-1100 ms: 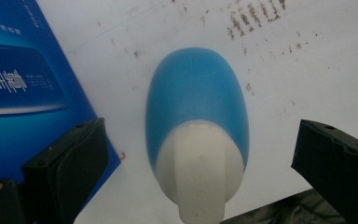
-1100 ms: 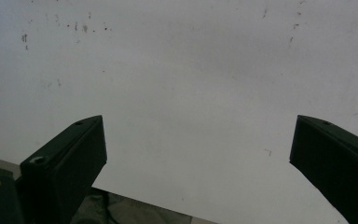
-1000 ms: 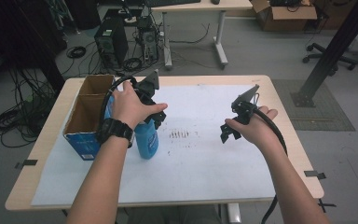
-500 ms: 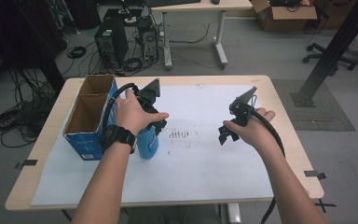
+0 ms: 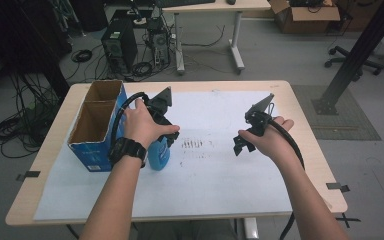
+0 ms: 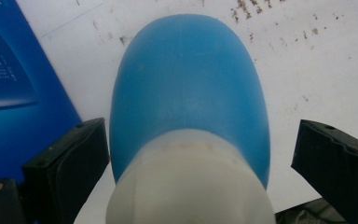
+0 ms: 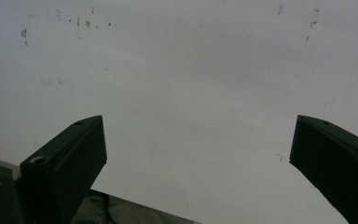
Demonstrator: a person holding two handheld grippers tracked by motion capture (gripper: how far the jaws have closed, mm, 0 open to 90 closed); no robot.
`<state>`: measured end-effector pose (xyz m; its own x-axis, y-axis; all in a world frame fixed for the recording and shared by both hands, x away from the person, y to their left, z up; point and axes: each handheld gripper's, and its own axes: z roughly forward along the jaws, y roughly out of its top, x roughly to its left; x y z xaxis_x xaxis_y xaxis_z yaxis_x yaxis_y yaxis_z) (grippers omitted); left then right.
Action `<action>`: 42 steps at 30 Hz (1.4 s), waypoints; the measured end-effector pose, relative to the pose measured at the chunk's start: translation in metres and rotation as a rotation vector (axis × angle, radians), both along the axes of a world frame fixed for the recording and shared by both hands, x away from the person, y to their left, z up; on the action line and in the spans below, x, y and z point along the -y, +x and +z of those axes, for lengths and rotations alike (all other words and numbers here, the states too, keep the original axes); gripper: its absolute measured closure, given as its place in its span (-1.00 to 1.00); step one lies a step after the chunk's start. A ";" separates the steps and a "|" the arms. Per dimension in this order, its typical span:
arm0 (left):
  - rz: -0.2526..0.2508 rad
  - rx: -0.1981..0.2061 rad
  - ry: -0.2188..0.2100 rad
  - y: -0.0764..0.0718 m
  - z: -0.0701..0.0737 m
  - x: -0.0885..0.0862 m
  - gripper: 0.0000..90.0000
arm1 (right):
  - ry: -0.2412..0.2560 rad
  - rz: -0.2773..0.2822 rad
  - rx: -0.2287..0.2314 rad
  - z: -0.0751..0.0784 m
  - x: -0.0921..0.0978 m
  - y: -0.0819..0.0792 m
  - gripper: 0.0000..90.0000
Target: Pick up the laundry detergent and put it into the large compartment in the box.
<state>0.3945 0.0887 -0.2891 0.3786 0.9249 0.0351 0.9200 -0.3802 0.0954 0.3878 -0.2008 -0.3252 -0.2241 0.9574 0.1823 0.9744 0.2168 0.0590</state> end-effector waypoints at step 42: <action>0.002 -0.002 0.011 0.000 0.000 0.002 -0.64 | 0.002 0.000 -0.003 -0.002 0.002 -0.002 -0.92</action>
<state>0.3943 0.0867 -0.2893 0.3766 0.9253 0.0442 0.9210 -0.3791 0.0898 0.3862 -0.2024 -0.3272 -0.2236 0.9569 0.1853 0.9746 0.2168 0.0567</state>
